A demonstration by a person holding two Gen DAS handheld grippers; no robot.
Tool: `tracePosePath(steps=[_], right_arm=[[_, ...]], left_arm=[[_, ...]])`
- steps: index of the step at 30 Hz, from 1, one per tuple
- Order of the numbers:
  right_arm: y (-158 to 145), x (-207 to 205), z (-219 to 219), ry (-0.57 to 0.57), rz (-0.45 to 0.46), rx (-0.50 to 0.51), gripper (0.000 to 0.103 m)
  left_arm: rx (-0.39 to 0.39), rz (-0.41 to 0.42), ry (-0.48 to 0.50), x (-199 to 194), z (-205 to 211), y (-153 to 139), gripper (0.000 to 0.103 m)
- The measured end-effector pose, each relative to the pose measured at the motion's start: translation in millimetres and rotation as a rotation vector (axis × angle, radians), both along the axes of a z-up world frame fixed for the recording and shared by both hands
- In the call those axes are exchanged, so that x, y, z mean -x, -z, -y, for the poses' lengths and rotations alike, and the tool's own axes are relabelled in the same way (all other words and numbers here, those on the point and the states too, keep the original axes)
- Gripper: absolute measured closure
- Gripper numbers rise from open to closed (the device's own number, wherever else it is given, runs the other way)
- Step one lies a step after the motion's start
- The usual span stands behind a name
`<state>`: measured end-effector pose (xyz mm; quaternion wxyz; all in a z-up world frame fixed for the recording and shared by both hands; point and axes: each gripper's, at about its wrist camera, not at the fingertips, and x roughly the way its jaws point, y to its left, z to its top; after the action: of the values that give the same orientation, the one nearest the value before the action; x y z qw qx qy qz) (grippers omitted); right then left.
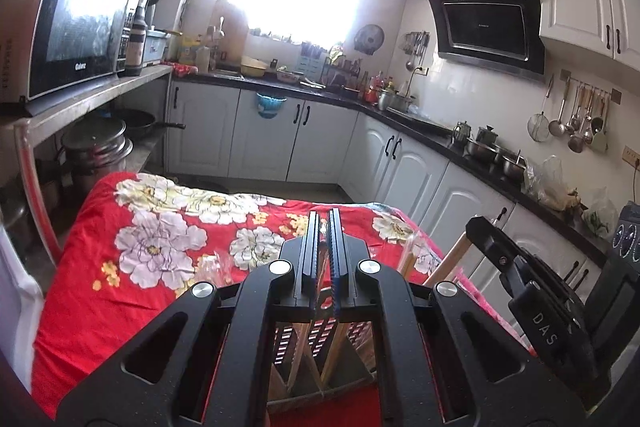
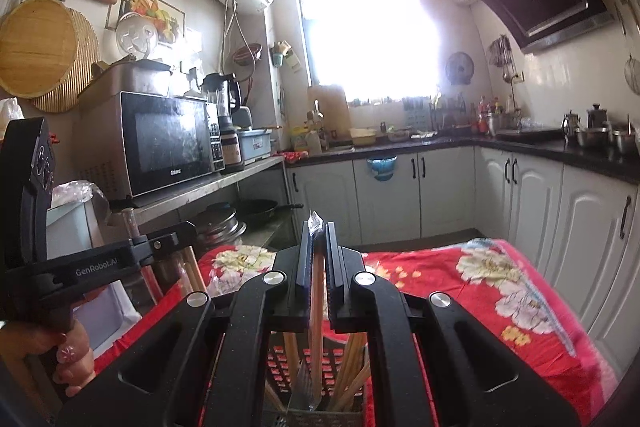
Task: Organize utensils
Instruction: 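Lower the held chopsticks with both grippers into the caddy, then open both grippers to release the chopsticks into the caddy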
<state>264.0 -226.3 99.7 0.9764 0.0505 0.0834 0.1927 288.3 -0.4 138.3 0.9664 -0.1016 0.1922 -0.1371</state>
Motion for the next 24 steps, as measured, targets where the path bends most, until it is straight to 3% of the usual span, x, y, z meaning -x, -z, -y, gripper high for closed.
tracePosePath(steps=[16, 24], right_arm=[[24, 6, -6, -0.036, -0.116, 0.035, 0.096], [37, 7, -4, -0.009, -0.195, 0.064, 0.084]], left_arm=[[0.017, -0.038, 0.021, 7, -4, 23, 0.101], [0.024, -0.065, 0.018, 16, -11, 29, 0.098]])
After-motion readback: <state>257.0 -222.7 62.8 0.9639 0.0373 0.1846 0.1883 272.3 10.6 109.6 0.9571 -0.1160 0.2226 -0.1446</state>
